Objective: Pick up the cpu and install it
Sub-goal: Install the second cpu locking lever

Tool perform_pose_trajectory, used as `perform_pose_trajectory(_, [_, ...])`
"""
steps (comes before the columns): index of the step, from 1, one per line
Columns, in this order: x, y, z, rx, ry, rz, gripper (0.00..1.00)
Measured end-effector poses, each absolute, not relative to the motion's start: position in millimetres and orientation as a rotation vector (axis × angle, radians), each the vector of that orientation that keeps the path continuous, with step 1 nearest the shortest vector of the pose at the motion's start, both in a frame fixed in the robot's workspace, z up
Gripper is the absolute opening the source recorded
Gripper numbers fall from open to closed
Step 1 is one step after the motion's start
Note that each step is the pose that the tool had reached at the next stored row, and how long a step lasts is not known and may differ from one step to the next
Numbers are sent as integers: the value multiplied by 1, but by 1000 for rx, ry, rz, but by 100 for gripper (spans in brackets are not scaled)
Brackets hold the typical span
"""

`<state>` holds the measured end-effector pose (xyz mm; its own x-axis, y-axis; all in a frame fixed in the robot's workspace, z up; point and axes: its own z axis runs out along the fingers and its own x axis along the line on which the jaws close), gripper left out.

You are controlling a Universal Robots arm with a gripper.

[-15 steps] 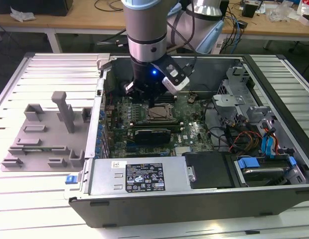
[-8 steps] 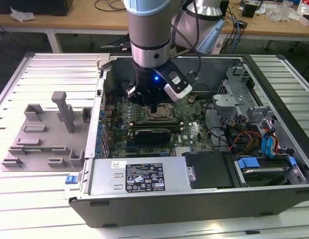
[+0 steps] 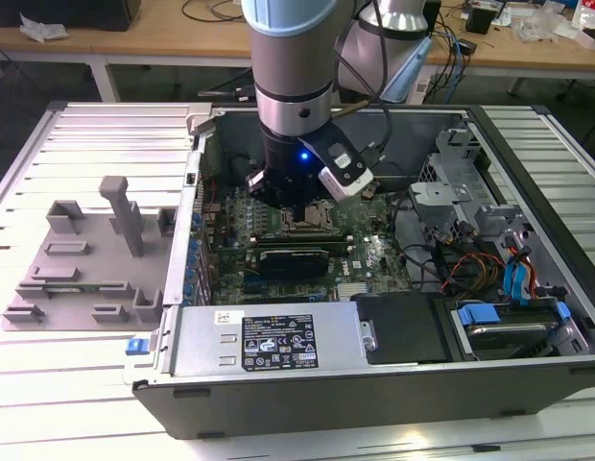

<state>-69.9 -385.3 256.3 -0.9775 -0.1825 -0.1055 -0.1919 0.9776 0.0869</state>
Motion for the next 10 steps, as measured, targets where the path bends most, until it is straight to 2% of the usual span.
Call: perform_pose_trajectory(10, [-73, -385, 235, -262, 3038, 152, 11])
